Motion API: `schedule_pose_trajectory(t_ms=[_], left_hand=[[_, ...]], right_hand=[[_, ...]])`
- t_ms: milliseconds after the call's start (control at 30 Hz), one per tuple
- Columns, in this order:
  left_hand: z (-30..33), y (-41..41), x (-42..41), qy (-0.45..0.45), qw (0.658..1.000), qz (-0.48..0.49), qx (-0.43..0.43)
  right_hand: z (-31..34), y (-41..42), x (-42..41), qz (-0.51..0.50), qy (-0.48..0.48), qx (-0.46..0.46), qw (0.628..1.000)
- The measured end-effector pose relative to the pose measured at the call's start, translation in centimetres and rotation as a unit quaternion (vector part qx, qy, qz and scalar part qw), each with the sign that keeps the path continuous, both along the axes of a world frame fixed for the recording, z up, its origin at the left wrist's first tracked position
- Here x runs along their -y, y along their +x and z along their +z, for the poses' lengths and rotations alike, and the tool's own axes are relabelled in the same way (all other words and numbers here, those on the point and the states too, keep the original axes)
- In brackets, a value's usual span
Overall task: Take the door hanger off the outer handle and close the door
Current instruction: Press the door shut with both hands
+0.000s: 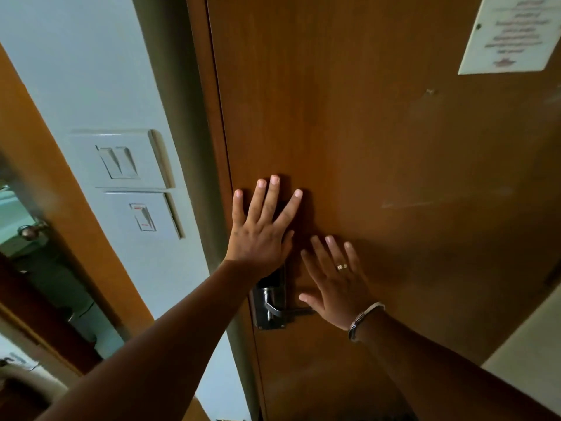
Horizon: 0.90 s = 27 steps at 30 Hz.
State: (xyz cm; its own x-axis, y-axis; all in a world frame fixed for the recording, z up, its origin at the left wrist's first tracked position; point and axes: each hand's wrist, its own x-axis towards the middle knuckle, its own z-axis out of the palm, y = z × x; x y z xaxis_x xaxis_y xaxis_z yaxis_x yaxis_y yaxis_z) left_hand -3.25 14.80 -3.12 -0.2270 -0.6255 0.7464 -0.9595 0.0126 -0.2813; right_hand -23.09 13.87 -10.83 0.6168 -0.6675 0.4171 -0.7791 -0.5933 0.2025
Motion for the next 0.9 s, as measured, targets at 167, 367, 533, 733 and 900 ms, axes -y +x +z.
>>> schedule_pose_trajectory(t_ms=[167,367,533,733,900], left_hand=[[-0.3,1.3,3.8,-0.002,1.000,0.005,-0.003],[-0.3,2.2,6.9,0.041,0.999,0.013,-0.016],[-0.3,2.9,9.3,0.059,0.998,0.022,-0.022],[-0.4,3.9,11.9,0.022,1.000,-0.015,-0.006],[-0.3,4.1,13.4,0.021,0.999,-0.026,-0.015]], right_hand=[[-0.2,-0.2,5.0,0.040,-0.026,-0.029,0.998],[-0.5,0.8,8.0,0.047,-0.024,-0.009,0.999],[-0.4,1.3,9.8,0.032,-0.021,-0.004,0.999],[-0.1,2.2,11.3,0.012,-0.025,0.000,1.000],[0.2,2.8,12.1,-0.008,-0.033,-0.010,0.999]])
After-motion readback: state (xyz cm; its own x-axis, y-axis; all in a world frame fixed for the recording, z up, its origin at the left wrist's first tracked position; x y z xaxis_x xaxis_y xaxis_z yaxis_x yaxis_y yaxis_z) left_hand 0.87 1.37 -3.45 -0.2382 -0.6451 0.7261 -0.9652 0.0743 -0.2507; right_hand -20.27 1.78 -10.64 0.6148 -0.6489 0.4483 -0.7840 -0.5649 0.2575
